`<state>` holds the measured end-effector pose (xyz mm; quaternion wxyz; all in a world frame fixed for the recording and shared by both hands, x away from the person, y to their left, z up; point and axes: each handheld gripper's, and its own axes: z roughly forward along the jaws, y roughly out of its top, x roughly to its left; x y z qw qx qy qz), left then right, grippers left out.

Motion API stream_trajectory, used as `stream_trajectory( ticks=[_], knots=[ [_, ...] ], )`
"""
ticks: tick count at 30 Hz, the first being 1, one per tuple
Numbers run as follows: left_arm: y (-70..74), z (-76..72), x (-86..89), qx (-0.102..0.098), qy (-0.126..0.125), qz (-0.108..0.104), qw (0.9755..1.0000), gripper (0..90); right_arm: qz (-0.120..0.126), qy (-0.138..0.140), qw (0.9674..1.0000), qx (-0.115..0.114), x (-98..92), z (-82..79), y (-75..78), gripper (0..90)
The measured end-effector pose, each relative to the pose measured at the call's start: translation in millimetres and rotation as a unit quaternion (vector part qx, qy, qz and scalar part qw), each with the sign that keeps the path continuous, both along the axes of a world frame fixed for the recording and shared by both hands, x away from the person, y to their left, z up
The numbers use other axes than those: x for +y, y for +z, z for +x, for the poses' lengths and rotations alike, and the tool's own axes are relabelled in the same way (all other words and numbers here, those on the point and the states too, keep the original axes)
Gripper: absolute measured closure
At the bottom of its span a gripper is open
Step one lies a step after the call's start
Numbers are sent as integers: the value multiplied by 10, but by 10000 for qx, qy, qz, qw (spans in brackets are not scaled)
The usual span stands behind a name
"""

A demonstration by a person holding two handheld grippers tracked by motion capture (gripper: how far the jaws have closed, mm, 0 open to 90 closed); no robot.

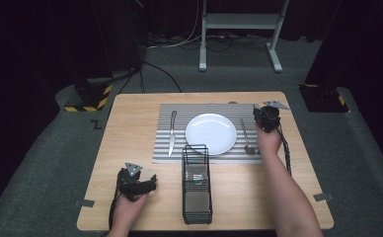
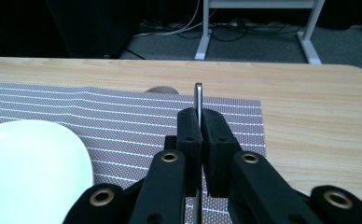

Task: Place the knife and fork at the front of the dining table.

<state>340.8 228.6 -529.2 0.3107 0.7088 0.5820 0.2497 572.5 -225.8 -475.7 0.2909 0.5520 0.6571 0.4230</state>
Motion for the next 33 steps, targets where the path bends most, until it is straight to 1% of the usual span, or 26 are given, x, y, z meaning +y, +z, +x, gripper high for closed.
stream_trajectory(
  ticks=[7, 9, 18, 22, 24, 33],
  knots=[
    [0, 0, 1, -4, -5, 4, 10000, 124, -48, -24, 9998, 173, -2, 91, -81, 864],
    [0, 0, 1, -3, -5, 4, 10000, 124, 10, -49, 9997, 228, -11, 109, -105, 864],
    [0, 0, 1, -3, -7, 0, 10000, 124, 14, -141, 9993, 356, -19, 125, -149, 865],
    [0, 0, 1, 0, -6, -3, 10000, 124, 31, -162, 9992, 361, -27, 129, -162, 864],
    [0, 0, 1, 0, -8, -2, 10000, 124, -4, -177, 9992, 370, -26, 131, -166, 864],
    [0, -1, 2, 0, -14, -4, 10000, 124, 73, -198, 9987, 473, -49, 163, -193, 861]
  ],
)
